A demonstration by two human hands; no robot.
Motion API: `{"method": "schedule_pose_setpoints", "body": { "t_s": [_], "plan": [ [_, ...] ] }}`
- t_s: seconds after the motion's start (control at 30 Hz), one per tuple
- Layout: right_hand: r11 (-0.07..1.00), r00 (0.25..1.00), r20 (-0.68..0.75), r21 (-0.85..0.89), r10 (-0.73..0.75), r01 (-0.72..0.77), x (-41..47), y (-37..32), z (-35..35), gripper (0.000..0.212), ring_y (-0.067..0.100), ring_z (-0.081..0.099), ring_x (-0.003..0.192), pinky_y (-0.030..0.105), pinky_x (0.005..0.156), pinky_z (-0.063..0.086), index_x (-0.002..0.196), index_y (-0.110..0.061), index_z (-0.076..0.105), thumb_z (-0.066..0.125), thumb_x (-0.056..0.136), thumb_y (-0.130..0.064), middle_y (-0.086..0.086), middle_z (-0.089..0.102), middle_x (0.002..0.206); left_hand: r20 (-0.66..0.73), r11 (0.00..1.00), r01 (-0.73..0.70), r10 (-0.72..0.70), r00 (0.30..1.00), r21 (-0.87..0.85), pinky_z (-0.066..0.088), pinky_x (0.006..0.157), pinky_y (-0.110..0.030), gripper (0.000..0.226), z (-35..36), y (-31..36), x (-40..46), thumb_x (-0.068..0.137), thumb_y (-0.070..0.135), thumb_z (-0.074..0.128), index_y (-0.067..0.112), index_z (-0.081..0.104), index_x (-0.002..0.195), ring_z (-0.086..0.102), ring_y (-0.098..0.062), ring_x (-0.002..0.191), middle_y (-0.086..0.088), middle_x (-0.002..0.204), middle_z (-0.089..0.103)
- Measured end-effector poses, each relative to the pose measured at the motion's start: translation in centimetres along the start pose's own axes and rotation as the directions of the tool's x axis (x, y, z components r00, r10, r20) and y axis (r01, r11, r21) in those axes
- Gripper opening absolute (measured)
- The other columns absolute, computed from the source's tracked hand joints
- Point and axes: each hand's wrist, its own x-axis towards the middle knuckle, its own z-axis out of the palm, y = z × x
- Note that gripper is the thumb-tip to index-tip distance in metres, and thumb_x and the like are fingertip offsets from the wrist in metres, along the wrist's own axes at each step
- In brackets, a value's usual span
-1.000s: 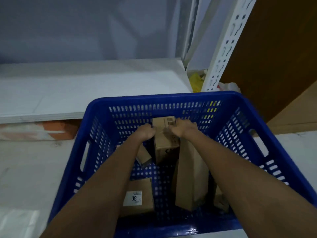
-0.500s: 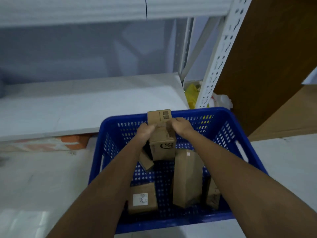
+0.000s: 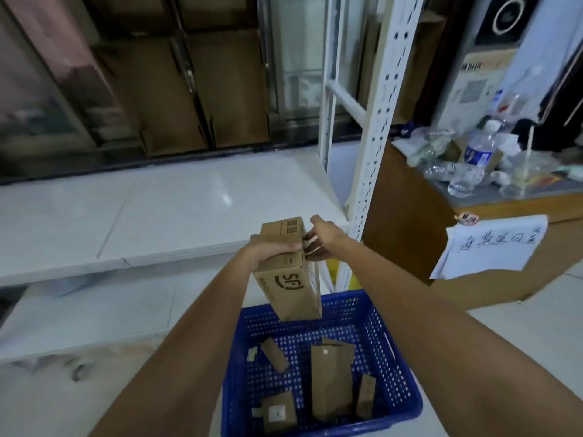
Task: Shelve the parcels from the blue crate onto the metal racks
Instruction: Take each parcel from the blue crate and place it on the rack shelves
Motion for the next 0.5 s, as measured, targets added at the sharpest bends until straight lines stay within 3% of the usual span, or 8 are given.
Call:
{"method": "schedule_pose_setpoints", "body": {
  "t_s": [0.1, 0.17, 0.3, 0.37, 0.5],
  "plan": [
    [1.000, 1.000, 0.024, 0.017, 0.000, 0.000, -5.6, -7.6, -2.4, 0.062, 0.039, 0.071, 0.088, 0.042, 0.079, 0.061, 0.112, 0.002, 0.061, 0.029, 0.093, -0.048, 0.027, 0.070, 0.099, -0.022, 0.994, 0.041, -0.039, 0.999, 0.106, 0.055, 0.085, -0.032, 0.118, -3.5, 6.4, -4.4, 0.020, 0.072, 0.086, 0.021, 0.056, 0.121, 0.066, -0.019, 0.100, -0.004, 0.121, 0.062],
    [1.000, 0.999, 0.040, 0.019, -0.018, 0.017, -9.3, -12.2, -3.6, 0.064, 0.037, 0.070, 0.086, 0.042, 0.086, 0.059, 0.111, 0.001, 0.061, 0.025, 0.095, -0.050, 0.027, 0.069, 0.099, -0.041, 0.987, 0.040, -0.034, 0.999, 0.153, 0.054, 0.092, -0.037, 0.137, -5.9, 10.2, -6.7, 0.012, 0.075, 0.084, 0.018, 0.048, 0.132, 0.063, -0.022, 0.108, -0.005, 0.130, 0.056],
    [0.997, 0.989, 0.141, 0.066, -0.041, 0.032, -15.4, -19.4, -6.2, 0.066, 0.037, 0.068, 0.096, 0.041, 0.093, 0.055, 0.117, 0.003, 0.056, 0.025, 0.100, -0.052, 0.028, 0.066, 0.109, 0.036, 0.976, 0.028, -0.037, 0.999, 0.215, 0.053, 0.094, -0.043, 0.117, -10.0, 18.2, -14.9, 0.036, 0.061, 0.089, 0.014, 0.045, 0.134, 0.065, -0.026, 0.105, -0.010, 0.123, 0.061],
    [0.995, 0.985, 0.154, 0.077, -0.075, 0.064, -17.5, -21.7, -7.7, 0.062, 0.033, 0.067, 0.092, 0.039, 0.092, 0.054, 0.119, 0.003, 0.057, 0.028, 0.101, -0.049, 0.025, 0.065, 0.111, 0.061, 0.979, 0.045, -0.059, 0.996, 0.201, 0.054, 0.093, -0.046, 0.111, -12.3, 20.8, -17.6, 0.044, 0.059, 0.089, 0.015, 0.047, 0.137, 0.068, -0.029, 0.102, -0.013, 0.120, 0.066],
    [0.992, 0.993, 0.025, -0.055, -0.116, 0.118, -19.4, -22.7, -10.6, 0.053, 0.026, 0.061, 0.095, 0.039, 0.098, 0.050, 0.121, -0.009, 0.056, 0.046, 0.095, -0.054, 0.016, 0.060, 0.118, 0.133, 0.997, 0.028, -0.038, 0.990, 0.074, 0.051, 0.094, -0.050, 0.094, -16.4, 24.0, -21.9, 0.043, 0.056, 0.088, 0.015, 0.063, 0.124, 0.067, -0.033, 0.104, -0.016, 0.117, 0.069]
  ]
}}
